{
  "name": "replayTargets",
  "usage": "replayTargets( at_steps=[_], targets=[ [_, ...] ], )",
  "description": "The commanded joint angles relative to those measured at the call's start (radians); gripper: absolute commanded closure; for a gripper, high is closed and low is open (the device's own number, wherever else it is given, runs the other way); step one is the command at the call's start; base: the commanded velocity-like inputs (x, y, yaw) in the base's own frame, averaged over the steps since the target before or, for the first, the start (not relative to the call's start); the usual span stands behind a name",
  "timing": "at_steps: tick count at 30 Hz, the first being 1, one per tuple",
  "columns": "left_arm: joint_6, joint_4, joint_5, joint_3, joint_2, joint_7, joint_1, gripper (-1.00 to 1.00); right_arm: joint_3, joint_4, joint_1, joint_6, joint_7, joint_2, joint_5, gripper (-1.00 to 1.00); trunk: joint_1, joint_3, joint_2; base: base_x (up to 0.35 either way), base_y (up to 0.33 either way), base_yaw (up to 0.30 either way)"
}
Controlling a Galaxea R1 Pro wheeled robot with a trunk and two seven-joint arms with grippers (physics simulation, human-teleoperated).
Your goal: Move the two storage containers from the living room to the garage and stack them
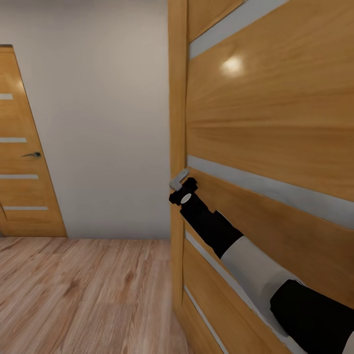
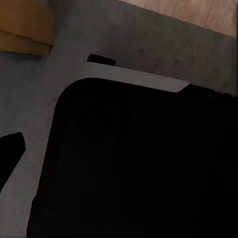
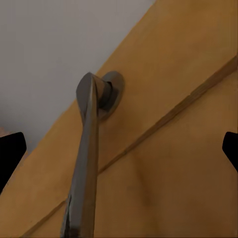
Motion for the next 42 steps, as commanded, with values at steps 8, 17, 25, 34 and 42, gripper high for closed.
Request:
replayTargets(
  at_steps=[8, 17, 25, 34, 42],
  targets=[
    [-0.002, -0.001, 0.010, 0.000, -0.001, 0.000, 0.000, -1.00, -0.002, 0.000, -0.001, 0.006, -0.005, 0.000, 0.011, -1.00, 0.001, -0.001, 0.000, 0.088, 0.000, 0.000],
    [-0.002, -0.001, 0.010, 0.000, -0.001, 0.000, 0.000, -1.00, -0.008, 0.001, -0.001, 0.001, -0.009, 0.000, 0.014, -1.00, 0.001, -0.001, 0.000, 0.003, 0.000, 0.000],
    [-0.002, -0.001, 0.010, 0.000, -0.001, 0.000, 0.000, -1.00, -0.009, 0.002, -0.001, 0.000, -0.029, 0.000, 0.014, -1.00, 0.001, -0.001, 0.000, 0.000, 0.000, 0.000],
    [-0.002, -0.002, 0.010, 0.000, 0.000, 0.000, 0.000, -1.00, -0.010, 0.003, -0.001, 0.000, -0.036, 0.000, 0.012, -1.00, 0.001, -0.001, 0.000, 0.010, 0.000, 0.000],
    [-0.002, -0.001, 0.010, 0.000, 0.001, 0.000, 0.000, -1.00, -0.010, 0.003, -0.001, -0.004, -0.038, 0.000, 0.012, -1.00, 0.001, -0.001, 0.000, 0.214, 0.000, 0.000]
  ],
)
